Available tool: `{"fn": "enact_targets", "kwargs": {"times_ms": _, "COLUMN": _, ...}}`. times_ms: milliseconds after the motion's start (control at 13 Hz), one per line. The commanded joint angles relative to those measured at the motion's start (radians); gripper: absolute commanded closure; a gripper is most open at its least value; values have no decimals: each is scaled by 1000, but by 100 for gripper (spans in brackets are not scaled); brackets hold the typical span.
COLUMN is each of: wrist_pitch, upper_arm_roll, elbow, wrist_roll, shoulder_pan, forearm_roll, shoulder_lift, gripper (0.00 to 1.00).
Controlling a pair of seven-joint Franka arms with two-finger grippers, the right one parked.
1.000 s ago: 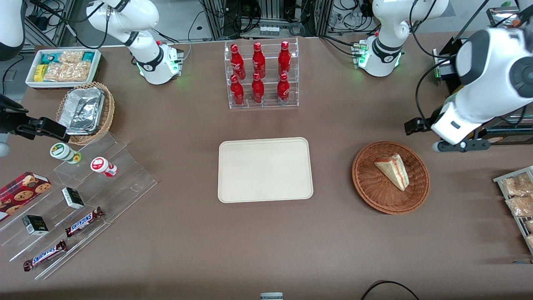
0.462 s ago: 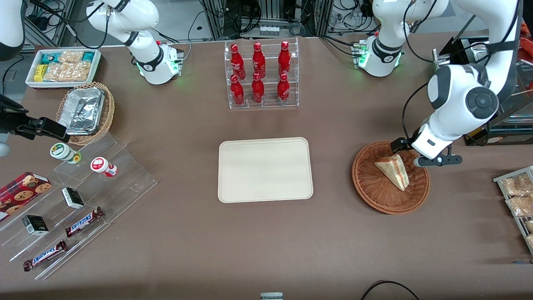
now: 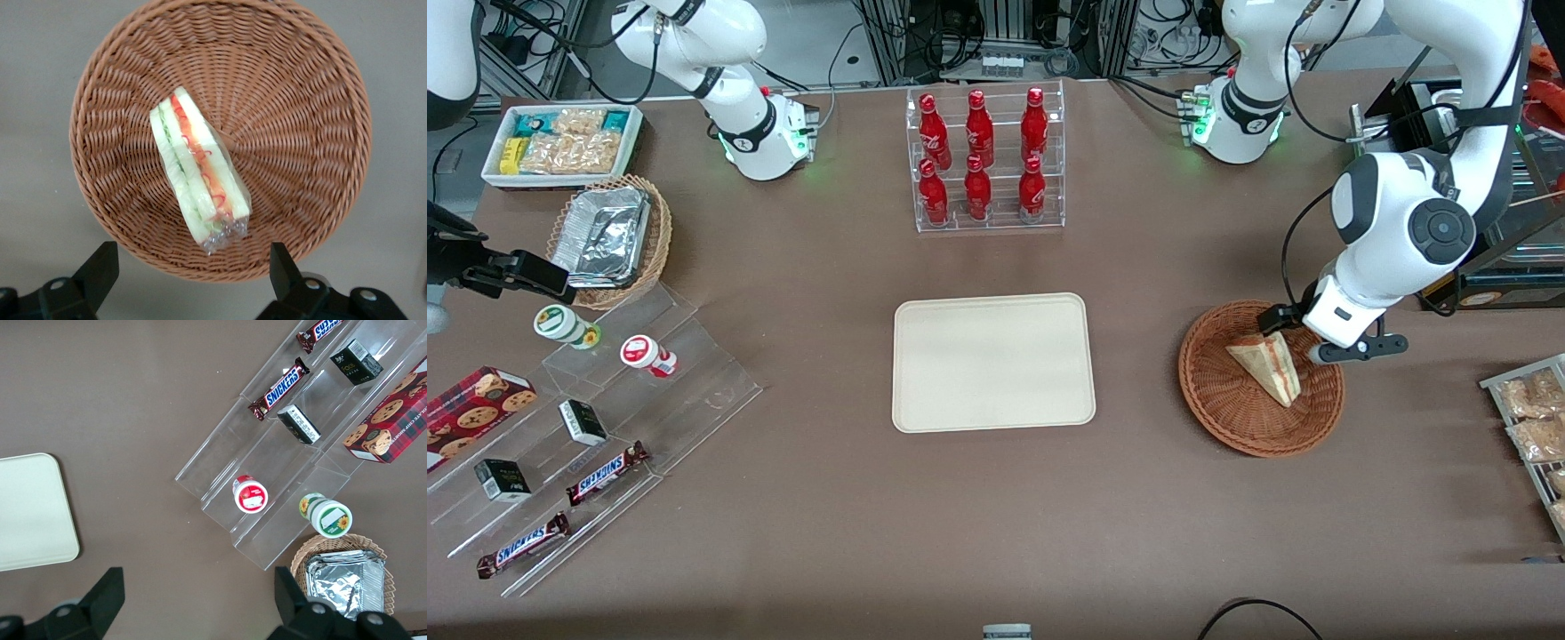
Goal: Place sandwich from basket to tray
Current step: 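Lower the open left gripper around the sandwich's wrapped edge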
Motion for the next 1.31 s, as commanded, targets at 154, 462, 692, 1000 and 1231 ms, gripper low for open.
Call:
{"fn": "enact_targets", "kwargs": {"times_ms": 154, "wrist_pitch": 109, "upper_arm_roll": -2, "elbow": -51, "wrist_roll": -347, "shoulder_pan": 3, "forearm_roll": -28, "shoulder_lift": -23, "gripper": 0}}
{"fn": "enact_targets", "kwargs": {"times_ms": 462, "wrist_pitch": 172, "upper_arm_roll": -2, "elbow": -91, "wrist_roll": -419, "shoulder_pan": 3, "forearm_roll": -36, "shoulder_lift": -12, "gripper": 0}}
{"fn": "enact_targets", "kwargs": {"times_ms": 692, "wrist_pitch": 175, "upper_arm_roll": -2, "elbow": -89, "wrist_roll": -456, "shoulder_pan": -4, "forearm_roll": -34, "shoulder_lift": 17, "gripper": 0}}
{"fn": "enact_targets", "kwargs": {"times_ms": 1000, "wrist_pitch": 217, "upper_arm_roll": -6, "elbow": -83, "wrist_roll": -460, "shoulder_pan": -7, "forearm_roll": -36, "shoulder_lift": 55, "gripper": 0}}
{"fn": "enact_targets", "kwargs": {"times_ms": 1231, "wrist_pitch": 272, "upper_arm_roll": -8, "elbow": -82, "wrist_roll": -467, "shoulder_pan": -7, "forearm_roll": -36, "shoulder_lift": 98, "gripper": 0}}
